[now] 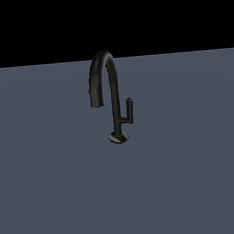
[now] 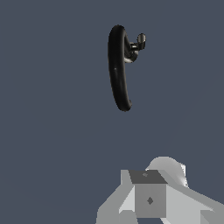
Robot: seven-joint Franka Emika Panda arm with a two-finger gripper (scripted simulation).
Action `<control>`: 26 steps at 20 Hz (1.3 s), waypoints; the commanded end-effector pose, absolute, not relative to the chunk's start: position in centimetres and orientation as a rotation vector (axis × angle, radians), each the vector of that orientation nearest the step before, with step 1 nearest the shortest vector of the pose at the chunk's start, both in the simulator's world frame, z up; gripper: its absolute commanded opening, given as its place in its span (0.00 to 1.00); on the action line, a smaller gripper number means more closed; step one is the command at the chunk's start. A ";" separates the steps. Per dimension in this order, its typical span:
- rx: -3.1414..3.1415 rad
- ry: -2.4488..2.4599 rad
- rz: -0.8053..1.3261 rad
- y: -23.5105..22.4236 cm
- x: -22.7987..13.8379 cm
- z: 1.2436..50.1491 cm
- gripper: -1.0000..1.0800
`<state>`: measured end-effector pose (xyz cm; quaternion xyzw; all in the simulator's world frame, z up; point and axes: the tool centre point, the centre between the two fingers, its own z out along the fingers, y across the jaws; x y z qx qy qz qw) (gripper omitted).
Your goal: Turn on the faucet by rotating a designated handle.
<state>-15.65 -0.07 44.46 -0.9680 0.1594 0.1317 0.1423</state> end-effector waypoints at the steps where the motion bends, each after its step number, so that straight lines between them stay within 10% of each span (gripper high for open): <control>1: -2.732 0.519 0.424 -0.4 -14.2 43.8 0.00; 26: -1.947 1.030 0.815 -4.7 -1.3 31.9 0.00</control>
